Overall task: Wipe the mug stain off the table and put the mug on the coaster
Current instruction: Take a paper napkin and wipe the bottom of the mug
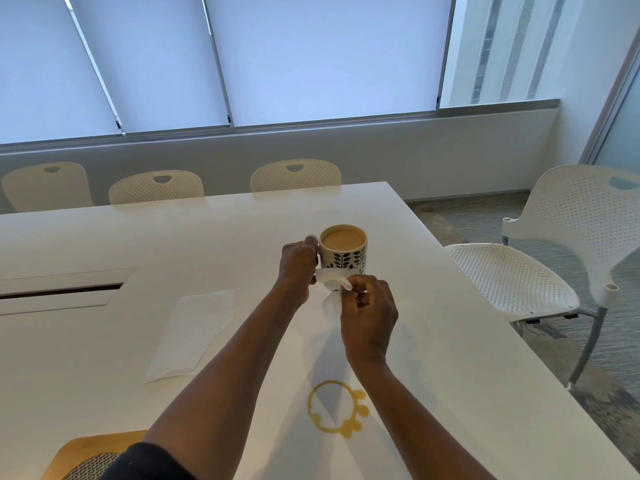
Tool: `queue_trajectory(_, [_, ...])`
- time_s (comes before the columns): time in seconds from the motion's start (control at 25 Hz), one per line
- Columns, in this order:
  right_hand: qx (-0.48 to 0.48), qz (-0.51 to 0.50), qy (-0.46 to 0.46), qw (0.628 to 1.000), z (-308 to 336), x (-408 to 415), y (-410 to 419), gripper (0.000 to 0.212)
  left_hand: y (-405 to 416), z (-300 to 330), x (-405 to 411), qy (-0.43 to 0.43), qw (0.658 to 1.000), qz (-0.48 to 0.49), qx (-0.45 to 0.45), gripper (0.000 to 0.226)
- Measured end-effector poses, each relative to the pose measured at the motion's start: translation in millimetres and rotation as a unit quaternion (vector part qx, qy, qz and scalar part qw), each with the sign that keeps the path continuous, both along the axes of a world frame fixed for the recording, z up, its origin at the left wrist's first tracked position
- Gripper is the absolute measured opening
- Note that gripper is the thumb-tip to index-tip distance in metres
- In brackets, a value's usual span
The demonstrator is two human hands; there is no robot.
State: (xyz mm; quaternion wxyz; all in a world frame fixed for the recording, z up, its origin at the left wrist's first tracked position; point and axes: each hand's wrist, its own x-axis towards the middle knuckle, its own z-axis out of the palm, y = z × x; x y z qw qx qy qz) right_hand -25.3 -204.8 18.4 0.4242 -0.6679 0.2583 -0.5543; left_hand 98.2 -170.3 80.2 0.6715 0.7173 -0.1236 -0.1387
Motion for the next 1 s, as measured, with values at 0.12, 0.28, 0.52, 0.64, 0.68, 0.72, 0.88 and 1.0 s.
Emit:
queue_trajectory(0.12, [0.015,-0.012,-0.018,1.000,6,-3,-10,0.008,1,-1,0,0.004,1.000,-0.017,-0.008,0.036])
queue_trajectory(0.28, [0.032,-0.018,-0.016,0.999,10,-6,-25,0.006,0,0,-3,0.005,0.999,-0.030,-0.011,0.038])
queue_trajectory(0.52, [0.056,0.001,0.008,0.998,13,-8,-51,0.004,-2,-2,-6,0.016,0.999,-0.038,-0.017,0.036])
queue_trajectory(0.64, [0.065,0.014,0.018,0.998,16,-8,-64,0.005,-3,-6,-8,0.024,0.999,-0.040,-0.018,0.036])
queue_trajectory(0.68, [0.070,0.020,0.021,0.997,16,-7,-69,0.006,-4,-7,-8,0.028,0.999,-0.041,-0.019,0.036])
queue_trajectory(0.72, [0.077,0.027,0.025,0.996,17,-6,-73,0.007,-4,-9,-8,0.031,0.998,-0.042,-0.019,0.036])
queue_trajectory(0.88, [0.091,0.053,0.053,0.993,16,2,-94,0.008,-6,-13,-9,0.031,0.998,-0.056,-0.019,0.030])
queue_trajectory(1.0, [0.104,0.041,0.072,0.991,13,6,-118,0.005,-6,-17,-7,0.031,0.998,-0.049,-0.018,0.031])
